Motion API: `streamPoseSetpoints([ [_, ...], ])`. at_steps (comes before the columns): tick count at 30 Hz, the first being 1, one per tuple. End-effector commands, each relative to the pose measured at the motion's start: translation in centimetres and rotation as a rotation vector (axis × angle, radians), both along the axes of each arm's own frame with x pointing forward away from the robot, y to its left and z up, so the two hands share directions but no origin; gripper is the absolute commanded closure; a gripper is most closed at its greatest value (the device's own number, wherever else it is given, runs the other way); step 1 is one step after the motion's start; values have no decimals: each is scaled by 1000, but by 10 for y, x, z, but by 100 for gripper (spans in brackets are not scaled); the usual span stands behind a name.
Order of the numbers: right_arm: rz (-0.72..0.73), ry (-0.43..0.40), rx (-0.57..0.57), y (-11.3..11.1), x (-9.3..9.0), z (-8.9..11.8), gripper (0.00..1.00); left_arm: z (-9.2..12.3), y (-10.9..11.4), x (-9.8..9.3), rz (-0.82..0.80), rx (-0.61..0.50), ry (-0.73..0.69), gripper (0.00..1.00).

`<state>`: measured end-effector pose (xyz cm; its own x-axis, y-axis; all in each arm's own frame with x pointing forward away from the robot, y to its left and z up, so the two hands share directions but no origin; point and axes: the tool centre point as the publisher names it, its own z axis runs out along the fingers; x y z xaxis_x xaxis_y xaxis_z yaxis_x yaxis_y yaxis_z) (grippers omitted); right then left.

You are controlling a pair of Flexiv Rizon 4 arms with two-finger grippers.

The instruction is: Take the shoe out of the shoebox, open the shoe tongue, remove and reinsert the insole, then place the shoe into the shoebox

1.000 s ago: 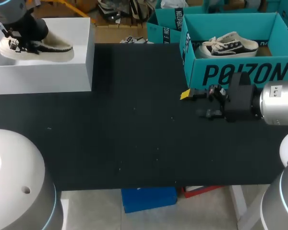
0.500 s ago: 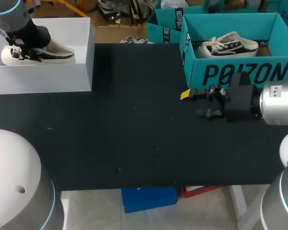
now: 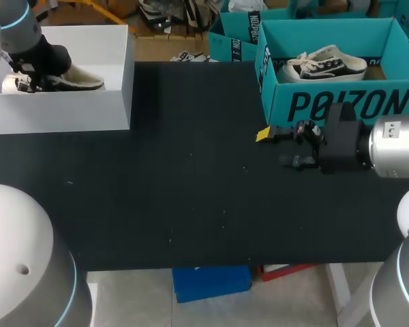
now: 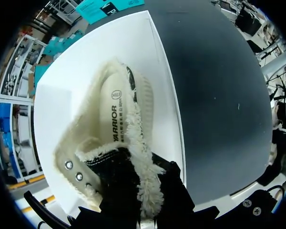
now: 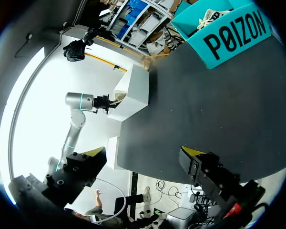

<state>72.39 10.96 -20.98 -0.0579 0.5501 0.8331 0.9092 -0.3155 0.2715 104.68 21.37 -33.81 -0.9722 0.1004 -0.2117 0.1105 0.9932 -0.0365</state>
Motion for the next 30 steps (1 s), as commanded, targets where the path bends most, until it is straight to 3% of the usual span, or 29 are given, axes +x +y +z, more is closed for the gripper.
streamPoseSetpoints([
  [1, 0, 0, 0, 0, 1, 0, 0, -8, 2, 6, 3, 6, 10, 100],
  [20, 0, 0, 0, 0, 1, 0, 0, -25, 3, 0, 19, 33, 81, 99],
  [21, 0, 0, 0, 0, 1, 0, 0, -25, 3, 0, 20, 34, 81, 71],
  [22, 0, 0, 0, 0, 1, 0, 0, -25, 3, 0, 21, 34, 82, 54],
  [23, 0, 0, 0, 0, 1, 0, 0, -24, 3, 0, 22, 34, 82, 23],
  [24, 0, 0, 0, 0, 1, 0, 0, -23, 3, 0, 23, 34, 81, 3],
  [30, 0, 0, 0, 0, 1, 0, 0, -6, -1, 3, 23, 37, 79, 0],
])
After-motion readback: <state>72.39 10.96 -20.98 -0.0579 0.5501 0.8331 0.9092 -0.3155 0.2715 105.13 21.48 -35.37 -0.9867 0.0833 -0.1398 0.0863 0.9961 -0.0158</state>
